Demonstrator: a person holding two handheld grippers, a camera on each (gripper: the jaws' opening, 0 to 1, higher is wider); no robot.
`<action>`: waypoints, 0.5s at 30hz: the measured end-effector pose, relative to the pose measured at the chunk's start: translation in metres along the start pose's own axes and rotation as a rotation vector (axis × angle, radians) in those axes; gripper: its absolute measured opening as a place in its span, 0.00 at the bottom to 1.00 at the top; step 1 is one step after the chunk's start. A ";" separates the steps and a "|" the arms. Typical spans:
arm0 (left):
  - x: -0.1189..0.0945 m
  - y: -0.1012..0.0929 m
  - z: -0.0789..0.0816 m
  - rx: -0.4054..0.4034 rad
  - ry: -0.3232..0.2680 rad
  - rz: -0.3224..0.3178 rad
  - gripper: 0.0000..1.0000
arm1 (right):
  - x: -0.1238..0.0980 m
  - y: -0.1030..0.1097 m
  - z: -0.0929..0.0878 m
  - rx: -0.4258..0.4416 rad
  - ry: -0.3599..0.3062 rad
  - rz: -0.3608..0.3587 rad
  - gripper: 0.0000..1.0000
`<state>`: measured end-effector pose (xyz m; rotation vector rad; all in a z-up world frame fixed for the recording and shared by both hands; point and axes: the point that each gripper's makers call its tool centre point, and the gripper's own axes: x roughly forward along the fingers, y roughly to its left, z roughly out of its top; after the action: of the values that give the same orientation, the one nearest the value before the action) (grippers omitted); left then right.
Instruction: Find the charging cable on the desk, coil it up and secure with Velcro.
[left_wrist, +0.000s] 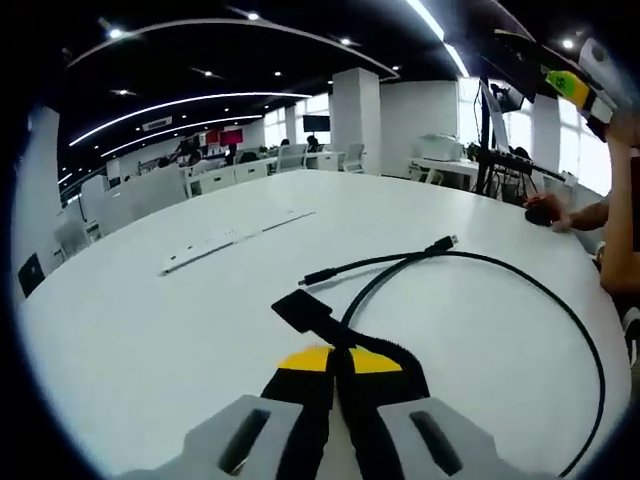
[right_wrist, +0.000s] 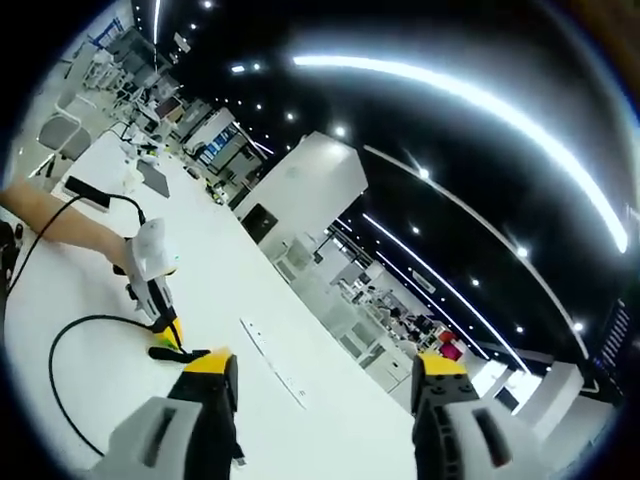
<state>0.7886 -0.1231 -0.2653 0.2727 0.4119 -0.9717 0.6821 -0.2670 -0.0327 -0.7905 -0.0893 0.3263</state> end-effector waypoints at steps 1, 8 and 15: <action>0.000 -0.001 -0.001 0.016 0.004 -0.014 0.06 | 0.000 0.001 0.000 -0.002 0.001 0.001 0.71; 0.003 0.003 0.008 0.011 -0.019 -0.061 0.06 | 0.008 0.005 -0.004 0.004 0.016 0.018 0.71; 0.009 0.002 0.010 0.035 -0.014 -0.065 0.06 | 0.013 0.012 -0.009 -0.008 0.036 0.040 0.71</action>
<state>0.7972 -0.1322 -0.2603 0.2854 0.3928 -1.0453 0.6933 -0.2609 -0.0477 -0.8070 -0.0411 0.3496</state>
